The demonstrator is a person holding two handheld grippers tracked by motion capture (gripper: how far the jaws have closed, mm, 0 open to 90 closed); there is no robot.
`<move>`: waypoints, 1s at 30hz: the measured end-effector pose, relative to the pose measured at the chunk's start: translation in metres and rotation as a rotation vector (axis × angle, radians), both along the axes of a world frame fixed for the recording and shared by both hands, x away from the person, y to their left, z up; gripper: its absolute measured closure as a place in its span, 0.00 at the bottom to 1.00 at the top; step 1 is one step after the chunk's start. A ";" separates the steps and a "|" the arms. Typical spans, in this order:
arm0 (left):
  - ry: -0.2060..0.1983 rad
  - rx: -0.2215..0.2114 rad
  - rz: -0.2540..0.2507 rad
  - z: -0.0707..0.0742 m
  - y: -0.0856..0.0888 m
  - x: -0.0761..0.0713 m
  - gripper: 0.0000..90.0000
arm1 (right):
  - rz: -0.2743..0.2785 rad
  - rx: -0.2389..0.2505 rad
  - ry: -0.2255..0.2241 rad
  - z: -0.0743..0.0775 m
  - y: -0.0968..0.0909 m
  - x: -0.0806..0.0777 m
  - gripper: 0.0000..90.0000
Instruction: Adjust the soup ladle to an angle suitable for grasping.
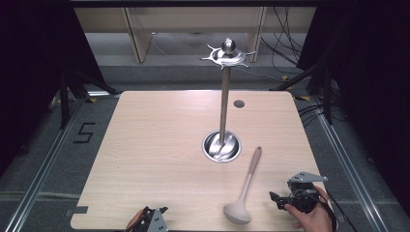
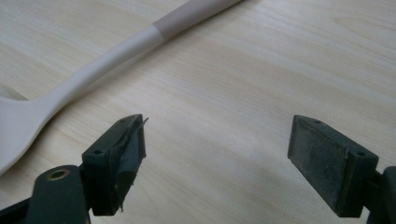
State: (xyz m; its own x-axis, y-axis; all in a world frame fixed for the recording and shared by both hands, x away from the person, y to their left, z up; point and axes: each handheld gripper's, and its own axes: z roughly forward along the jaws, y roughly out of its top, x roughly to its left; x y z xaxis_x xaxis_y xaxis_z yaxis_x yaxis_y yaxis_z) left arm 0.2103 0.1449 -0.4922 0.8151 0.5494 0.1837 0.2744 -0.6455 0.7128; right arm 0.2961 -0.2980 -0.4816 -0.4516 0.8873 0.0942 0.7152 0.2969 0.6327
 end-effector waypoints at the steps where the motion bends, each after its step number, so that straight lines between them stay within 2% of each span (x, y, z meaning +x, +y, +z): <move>1: 0.001 0.000 0.001 0.000 0.000 0.000 0.17 | 0.000 0.000 0.000 0.000 0.000 0.000 0.23; 2: 0.001 -0.001 0.001 0.000 0.000 0.000 0.17 | 0.007 -0.004 -0.001 0.000 0.000 0.000 0.24; 3: 0.005 -0.014 0.003 -0.001 0.000 0.000 0.17 | 0.038 -0.023 -0.015 0.000 0.000 0.000 0.26; 6: 0.015 -0.023 0.004 -0.001 -0.001 0.000 0.17 | 0.044 -0.021 -0.014 0.000 0.000 0.000 0.26; 9: 0.009 -0.007 -0.001 0.000 0.000 0.000 0.17 | 0.055 -0.021 0.003 0.002 0.001 0.000 0.28; 10: 0.015 -0.024 0.002 -0.001 0.000 0.000 0.17 | 0.057 -0.021 0.004 0.003 0.002 0.000 0.29; 11: 0.014 -0.023 0.002 -0.001 0.000 0.000 0.17 | 0.047 -0.002 0.025 0.004 0.005 -0.001 0.29; 12: 0.010 -0.008 0.000 0.000 0.000 0.000 0.17 | 0.092 -0.032 -0.015 0.004 0.003 0.002 0.29; 13: 0.010 -0.020 0.005 -0.001 -0.001 0.000 0.17 | 0.110 -0.035 -0.028 0.006 0.004 0.005 0.30; 14: 0.016 -0.026 0.007 -0.001 -0.001 0.000 0.17 | 0.111 -0.021 -0.015 0.008 0.006 0.005 0.31; 15: 0.016 -0.025 0.008 -0.002 -0.001 0.000 0.17 | 0.136 -0.023 -0.017 0.008 0.006 0.007 0.32; 16: 0.017 -0.023 0.011 -0.002 -0.001 0.001 0.17 | 0.116 -0.031 -0.019 0.010 0.009 0.007 0.32; 17: 0.020 -0.022 0.015 -0.003 0.000 0.001 0.17 | 0.119 -0.045 0.000 0.014 0.014 0.009 0.33; 18: 0.016 -0.018 0.021 -0.003 0.001 0.002 0.17 | 0.119 -0.045 0.000 0.014 0.014 0.009 0.33; 19: 0.018 -0.044 0.031 -0.003 0.000 0.002 0.17 | 0.139 -0.050 -0.006 0.015 0.016 0.011 0.33; 22: 0.006 -0.020 0.034 -0.001 0.003 0.003 0.17 | 0.141 -0.053 0.018 0.021 0.025 0.014 0.34; 23: -0.001 -0.015 0.032 -0.001 0.004 0.004 0.17 | 0.120 -0.045 0.039 0.023 0.029 0.014 0.34; 24: 0.004 -0.042 0.037 -0.002 0.002 0.003 0.17 | 0.149 -0.075 0.038 0.026 0.034 0.019 0.35; 28: 0.017 -0.050 0.035 -0.003 0.002 0.002 0.17 | 0.167 -0.084 0.072 0.033 0.045 0.031 0.36; 29: 0.017 -0.049 0.035 -0.003 0.002 0.002 0.17 | 0.169 -0.085 0.058 0.032 0.047 0.035 0.37; 30: 0.017 -0.048 0.035 -0.003 0.002 0.002 0.17 | 0.153 -0.090 0.094 0.036 0.050 0.037 0.37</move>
State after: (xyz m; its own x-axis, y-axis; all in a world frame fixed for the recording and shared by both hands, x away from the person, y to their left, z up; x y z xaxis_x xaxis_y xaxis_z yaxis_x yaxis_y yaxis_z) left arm 0.2126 0.1468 -0.4950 0.7980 0.5854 0.1430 0.3085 -0.6008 0.7375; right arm 0.3332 -0.2482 -0.4459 -0.5745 0.8159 0.0653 0.7121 0.4590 0.5312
